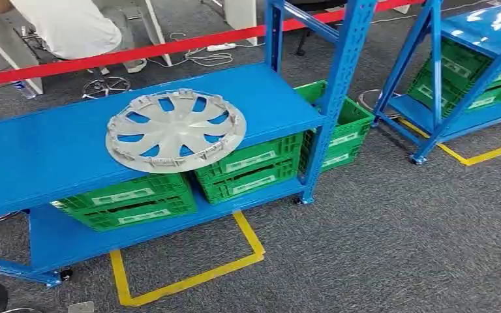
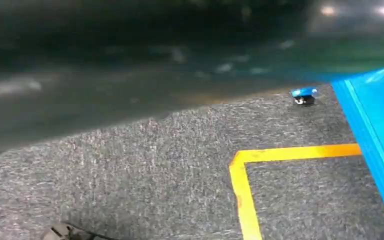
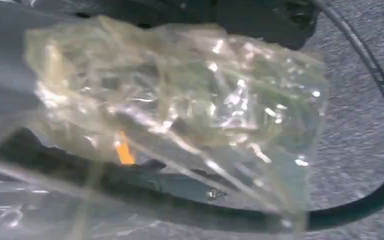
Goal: Take the parts from the cabinet and place them on the table.
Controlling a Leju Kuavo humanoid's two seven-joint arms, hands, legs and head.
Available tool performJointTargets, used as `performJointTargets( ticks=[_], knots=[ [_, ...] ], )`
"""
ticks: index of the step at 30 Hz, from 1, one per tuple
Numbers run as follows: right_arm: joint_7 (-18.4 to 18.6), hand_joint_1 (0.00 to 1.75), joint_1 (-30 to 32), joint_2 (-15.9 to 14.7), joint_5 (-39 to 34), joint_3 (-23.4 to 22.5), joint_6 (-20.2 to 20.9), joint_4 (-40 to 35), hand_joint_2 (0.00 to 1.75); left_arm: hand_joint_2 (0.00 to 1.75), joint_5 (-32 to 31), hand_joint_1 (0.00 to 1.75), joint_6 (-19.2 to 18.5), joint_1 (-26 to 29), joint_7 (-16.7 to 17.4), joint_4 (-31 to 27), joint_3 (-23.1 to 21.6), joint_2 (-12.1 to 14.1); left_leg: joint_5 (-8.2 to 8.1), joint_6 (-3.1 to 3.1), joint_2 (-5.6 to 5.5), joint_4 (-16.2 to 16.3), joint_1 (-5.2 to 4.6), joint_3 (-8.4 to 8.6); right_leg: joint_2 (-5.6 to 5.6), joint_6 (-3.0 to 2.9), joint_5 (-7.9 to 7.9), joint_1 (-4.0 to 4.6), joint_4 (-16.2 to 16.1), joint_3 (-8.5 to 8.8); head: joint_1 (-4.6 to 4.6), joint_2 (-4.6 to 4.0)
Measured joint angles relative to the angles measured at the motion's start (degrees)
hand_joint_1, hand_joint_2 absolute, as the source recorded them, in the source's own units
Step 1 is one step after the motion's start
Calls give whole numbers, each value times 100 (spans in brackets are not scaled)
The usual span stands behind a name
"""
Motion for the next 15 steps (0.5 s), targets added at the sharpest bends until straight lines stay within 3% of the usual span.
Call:
performJointTargets(
  ticks=[1,3,4,5,6,7,8,9,10,11,12,13,14,15],
  knots=[
    [-4,0,2,0,0,0,0,0,0,0,-9,0,4,-28,0,0,0,4,-95,22,60,-124,-42,61,-67,59,-54,47,17,30,-13,0],
    [-2,0,-13,0,-2,0,0,0,0,0,-15,0,15,-35,0,4,0,2,-130,50,-75,-127,-48,27,-220,108,-77,35,-12,32,2,0],
    [-2,0,-33,0,0,2,0,-2,0,0,-15,0,22,-3,0,4,4,2,-127,67,-154,-148,-50,28,-292,120,-81,37,-38,127,-13,0],
    [-2,0,-51,0,0,2,0,-7,0,0,-33,0,26,13,0,7,9,-2,-82,101,-217,-230,8,97,-260,162,-115,39,-30,130,-9,0],
    [-2,0,-68,0,0,2,-2,-7,0,0,-35,0,33,26,0,7,9,-13,-66,114,-263,-263,28,122,132,196,-181,16,91,70,30,0],
    [-2,0,-62,0,-2,2,-4,-7,0,0,-37,0,39,12,0,7,11,-7,-61,136,-326,-263,43,126,389,210,-354,3,434,-114,44,0],
    [-2,0,-58,0,-2,2,-2,-7,0,0,-41,0,48,-11,0,7,11,-4,-67,145,-400,-262,50,126,491,230,-571,-13,941,-385,48,0],
    [4,0,-43,0,-2,2,-2,-4,0,0,-44,0,50,-19,0,7,11,-11,-75,153,-481,-262,50,131,521,245,-737,-19,1425,-664,48,0],
    [7,0,-31,-2,-2,2,-2,-4,0,0,-42,0,52,-20,0,7,13,-20,-84,158,-572,-260,51,136,525,259,-796,-22,1788,-920,50,0],
    [7,0,-29,-2,-2,2,-2,-4,0,0,-39,0,63,-16,0,9,15,-31,-96,153,-655,-260,56,156,524,267,-695,-26,1848,-1032,48,0],
    [9,0,-12,0,-2,2,-2,-4,0,0,-39,0,68,-11,0,9,17,-42,-120,135,-748,-259,66,191,528,272,-441,-31,1638,-1000,48,0],
    [9,0,-3,0,0,2,-4,-4,0,0,-39,0,83,-5,0,13,18,-50,-148,106,-843,-255,79,240,550,281,-102,-42,1190,-837,48,0],
    [9,0,0,-2,0,2,-4,-4,0,0,-39,0,87,-6,0,13,20,-53,-182,71,-928,-251,94,295,655,291,244,-66,624,-609,48,0],
    [9,0,6,0,0,2,-4,0,0,0,-39,0,90,-7,0,13,22,-50,-216,36,-984,-245,105,299,948,306,365,-110,248,-451,57,0]
  ],
)
